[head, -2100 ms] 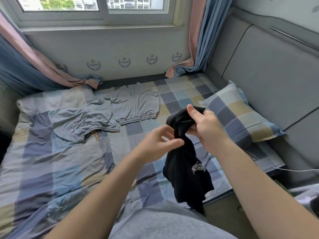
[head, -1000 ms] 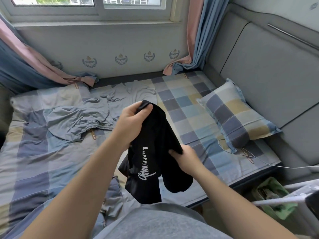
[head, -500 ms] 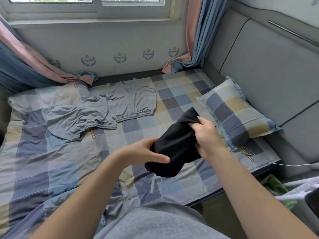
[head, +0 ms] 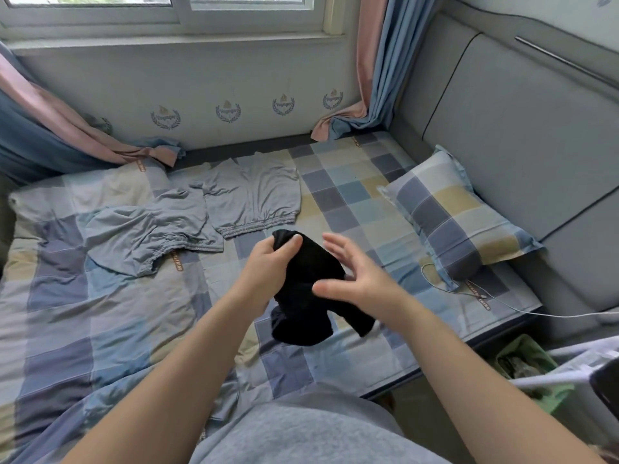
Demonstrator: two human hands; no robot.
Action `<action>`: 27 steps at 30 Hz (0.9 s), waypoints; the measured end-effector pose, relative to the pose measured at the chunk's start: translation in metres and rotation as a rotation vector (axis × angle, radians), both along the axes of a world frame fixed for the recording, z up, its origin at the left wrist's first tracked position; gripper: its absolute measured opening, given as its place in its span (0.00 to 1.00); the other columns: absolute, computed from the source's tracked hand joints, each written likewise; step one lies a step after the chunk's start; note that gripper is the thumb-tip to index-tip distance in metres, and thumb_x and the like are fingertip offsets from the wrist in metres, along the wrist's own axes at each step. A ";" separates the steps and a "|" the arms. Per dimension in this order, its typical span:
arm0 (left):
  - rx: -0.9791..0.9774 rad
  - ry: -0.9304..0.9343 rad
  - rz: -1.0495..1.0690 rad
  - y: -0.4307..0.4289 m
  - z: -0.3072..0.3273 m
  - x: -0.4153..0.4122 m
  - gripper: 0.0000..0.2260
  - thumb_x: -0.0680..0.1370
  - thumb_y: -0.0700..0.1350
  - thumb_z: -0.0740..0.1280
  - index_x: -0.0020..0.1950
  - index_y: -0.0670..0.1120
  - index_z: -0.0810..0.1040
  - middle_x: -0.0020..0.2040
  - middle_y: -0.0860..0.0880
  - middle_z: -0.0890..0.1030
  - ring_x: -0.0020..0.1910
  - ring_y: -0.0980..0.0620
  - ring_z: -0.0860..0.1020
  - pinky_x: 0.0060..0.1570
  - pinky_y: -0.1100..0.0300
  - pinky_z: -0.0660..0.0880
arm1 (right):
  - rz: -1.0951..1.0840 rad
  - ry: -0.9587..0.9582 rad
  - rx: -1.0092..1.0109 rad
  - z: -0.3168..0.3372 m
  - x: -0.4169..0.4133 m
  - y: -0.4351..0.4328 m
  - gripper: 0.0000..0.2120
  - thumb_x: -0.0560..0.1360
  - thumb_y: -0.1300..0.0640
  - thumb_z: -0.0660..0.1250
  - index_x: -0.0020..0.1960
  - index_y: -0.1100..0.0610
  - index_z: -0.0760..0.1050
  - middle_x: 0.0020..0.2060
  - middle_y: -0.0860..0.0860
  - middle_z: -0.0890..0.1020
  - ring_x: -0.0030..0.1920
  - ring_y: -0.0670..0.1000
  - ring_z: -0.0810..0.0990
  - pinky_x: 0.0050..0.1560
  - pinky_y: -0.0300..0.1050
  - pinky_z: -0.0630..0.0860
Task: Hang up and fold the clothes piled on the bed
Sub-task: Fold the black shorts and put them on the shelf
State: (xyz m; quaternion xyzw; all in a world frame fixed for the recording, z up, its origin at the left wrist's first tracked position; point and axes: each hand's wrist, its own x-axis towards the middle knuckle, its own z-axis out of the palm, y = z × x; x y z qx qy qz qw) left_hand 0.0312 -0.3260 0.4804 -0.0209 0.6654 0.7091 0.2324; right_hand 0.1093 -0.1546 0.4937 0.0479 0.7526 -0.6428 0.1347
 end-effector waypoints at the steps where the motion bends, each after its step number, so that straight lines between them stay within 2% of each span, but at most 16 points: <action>1: 0.006 -0.023 0.009 0.001 0.001 0.001 0.09 0.81 0.49 0.68 0.49 0.44 0.81 0.45 0.40 0.85 0.46 0.41 0.85 0.46 0.43 0.82 | 0.047 -0.021 -0.017 -0.007 0.002 -0.007 0.39 0.70 0.54 0.79 0.75 0.41 0.63 0.66 0.40 0.76 0.64 0.39 0.77 0.57 0.36 0.78; 3: 0.024 -0.053 0.013 0.002 0.004 0.002 0.09 0.81 0.49 0.68 0.46 0.45 0.80 0.40 0.44 0.85 0.41 0.45 0.86 0.38 0.49 0.83 | 0.011 -0.003 0.007 -0.021 0.004 -0.020 0.35 0.70 0.57 0.79 0.71 0.44 0.67 0.58 0.43 0.81 0.59 0.42 0.81 0.56 0.40 0.80; 4: 0.029 -0.063 0.011 0.003 0.005 0.002 0.10 0.81 0.49 0.68 0.45 0.44 0.80 0.39 0.45 0.84 0.40 0.45 0.85 0.37 0.50 0.82 | -0.053 0.027 0.050 -0.027 0.003 -0.024 0.30 0.71 0.56 0.79 0.68 0.46 0.70 0.55 0.44 0.83 0.56 0.44 0.83 0.55 0.43 0.81; 6: 0.029 -0.072 0.003 0.002 0.007 0.001 0.10 0.81 0.49 0.68 0.47 0.42 0.79 0.42 0.42 0.84 0.42 0.43 0.85 0.42 0.46 0.83 | -0.136 0.076 0.143 -0.032 -0.002 -0.027 0.16 0.73 0.53 0.76 0.58 0.47 0.76 0.47 0.46 0.84 0.50 0.47 0.84 0.52 0.48 0.82; 8: 0.047 -0.075 0.001 -0.002 0.008 -0.002 0.10 0.82 0.48 0.67 0.51 0.42 0.79 0.46 0.40 0.83 0.47 0.41 0.83 0.50 0.43 0.81 | -0.123 0.092 0.160 -0.033 -0.009 -0.024 0.08 0.76 0.53 0.73 0.53 0.47 0.79 0.45 0.46 0.85 0.50 0.49 0.84 0.52 0.51 0.82; 9: 0.086 -0.081 0.002 -0.005 0.009 -0.003 0.10 0.82 0.48 0.66 0.53 0.41 0.79 0.47 0.40 0.83 0.47 0.43 0.83 0.50 0.45 0.80 | -0.121 0.087 0.132 -0.032 -0.012 -0.022 0.07 0.77 0.54 0.72 0.54 0.49 0.80 0.47 0.47 0.86 0.51 0.50 0.84 0.54 0.52 0.81; 11: 0.154 -0.064 -0.022 -0.009 0.010 -0.004 0.10 0.83 0.49 0.65 0.55 0.43 0.80 0.45 0.45 0.84 0.42 0.50 0.84 0.41 0.56 0.81 | -0.170 0.056 0.041 -0.030 -0.018 -0.016 0.08 0.79 0.59 0.70 0.57 0.54 0.81 0.50 0.52 0.87 0.54 0.53 0.85 0.56 0.52 0.81; 12: 0.132 -0.024 -0.048 -0.012 0.010 -0.004 0.10 0.82 0.49 0.65 0.55 0.44 0.80 0.45 0.48 0.84 0.41 0.53 0.83 0.38 0.61 0.79 | -0.221 0.025 -0.014 -0.029 -0.020 -0.014 0.08 0.79 0.61 0.69 0.57 0.55 0.82 0.50 0.53 0.87 0.54 0.54 0.85 0.54 0.51 0.81; 14: 0.010 0.090 -0.106 -0.015 0.005 -0.004 0.11 0.80 0.53 0.69 0.55 0.47 0.80 0.46 0.50 0.84 0.42 0.54 0.82 0.38 0.64 0.78 | -0.351 -0.051 -0.160 -0.023 -0.023 -0.008 0.06 0.80 0.62 0.68 0.55 0.57 0.81 0.49 0.56 0.87 0.51 0.56 0.86 0.46 0.49 0.82; 17: -0.140 0.233 -0.180 -0.016 -0.003 0.003 0.20 0.67 0.63 0.74 0.51 0.51 0.80 0.44 0.53 0.81 0.39 0.59 0.79 0.38 0.68 0.74 | -0.470 -0.103 -0.367 -0.014 -0.028 -0.001 0.07 0.81 0.62 0.66 0.56 0.60 0.81 0.48 0.57 0.87 0.47 0.55 0.87 0.38 0.46 0.82; 19: -0.121 0.257 -0.259 -0.013 -0.010 0.009 0.24 0.65 0.64 0.74 0.54 0.52 0.80 0.46 0.52 0.81 0.41 0.57 0.80 0.42 0.64 0.75 | -0.493 -0.096 -0.433 -0.007 -0.030 0.003 0.08 0.81 0.61 0.65 0.57 0.60 0.80 0.48 0.57 0.87 0.46 0.55 0.87 0.39 0.47 0.82; 22: -0.139 0.261 -0.372 -0.005 -0.019 0.017 0.24 0.69 0.56 0.76 0.63 0.54 0.78 0.56 0.50 0.83 0.52 0.51 0.83 0.52 0.51 0.80 | -0.518 -0.068 -0.521 -0.001 -0.032 0.007 0.08 0.82 0.61 0.64 0.58 0.60 0.80 0.49 0.57 0.87 0.46 0.55 0.87 0.41 0.48 0.83; 25: -0.243 0.347 -0.422 -0.001 -0.024 0.018 0.16 0.75 0.50 0.71 0.62 0.55 0.78 0.53 0.58 0.84 0.52 0.58 0.82 0.52 0.54 0.79 | -0.555 -0.043 -0.629 0.001 -0.031 0.012 0.09 0.82 0.62 0.63 0.59 0.60 0.79 0.49 0.57 0.87 0.47 0.55 0.87 0.42 0.48 0.83; 27: -0.241 0.352 -0.383 -0.001 -0.022 0.018 0.11 0.77 0.48 0.69 0.59 0.55 0.78 0.52 0.57 0.84 0.53 0.58 0.82 0.55 0.51 0.79 | -0.623 -0.038 -0.627 -0.001 -0.030 0.015 0.09 0.82 0.64 0.62 0.59 0.59 0.78 0.52 0.57 0.86 0.49 0.57 0.87 0.44 0.50 0.83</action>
